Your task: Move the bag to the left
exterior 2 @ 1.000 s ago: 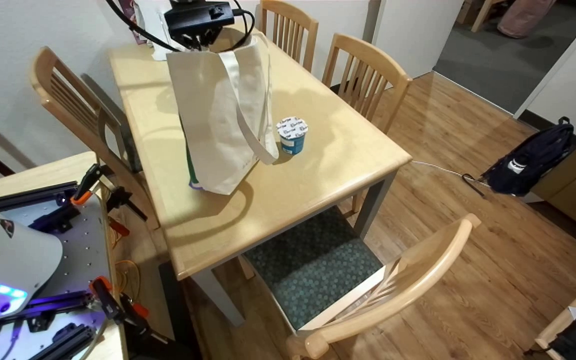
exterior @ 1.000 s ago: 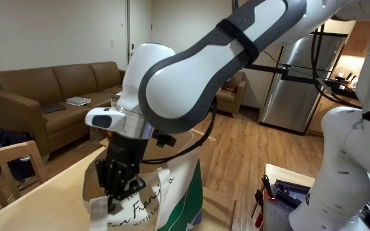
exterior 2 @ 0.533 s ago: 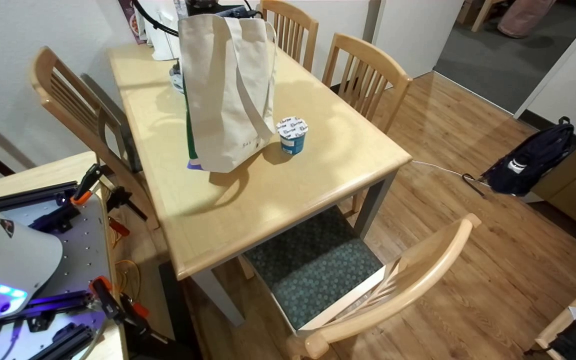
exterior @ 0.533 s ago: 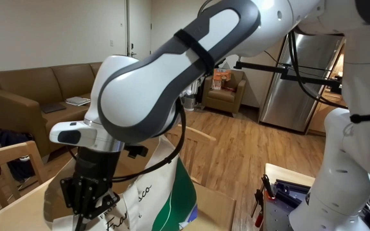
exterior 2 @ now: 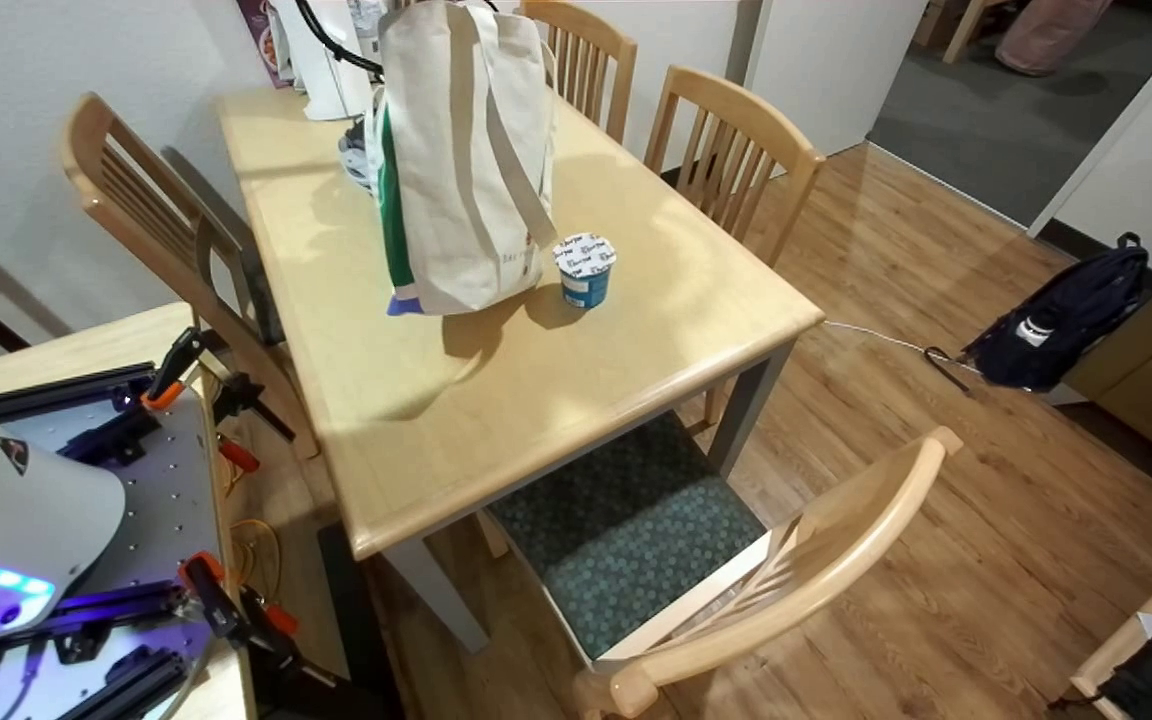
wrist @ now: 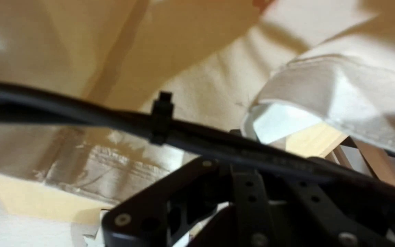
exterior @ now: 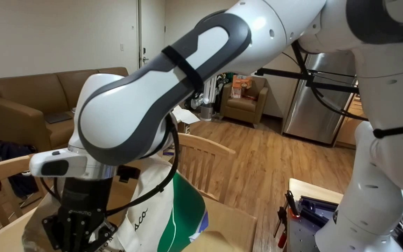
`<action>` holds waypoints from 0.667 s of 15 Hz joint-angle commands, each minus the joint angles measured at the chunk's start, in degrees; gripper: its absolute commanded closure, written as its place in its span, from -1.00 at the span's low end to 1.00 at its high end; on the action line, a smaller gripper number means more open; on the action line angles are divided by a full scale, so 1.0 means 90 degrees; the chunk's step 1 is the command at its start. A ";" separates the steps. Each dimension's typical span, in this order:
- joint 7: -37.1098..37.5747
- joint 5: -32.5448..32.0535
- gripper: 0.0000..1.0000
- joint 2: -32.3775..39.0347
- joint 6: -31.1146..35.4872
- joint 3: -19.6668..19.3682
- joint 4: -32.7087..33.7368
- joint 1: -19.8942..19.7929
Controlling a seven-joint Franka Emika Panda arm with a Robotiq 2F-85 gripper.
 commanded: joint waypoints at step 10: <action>-0.0691 -0.1644 0.99 0.0546 -0.0630 -0.0133 0.0232 0.0276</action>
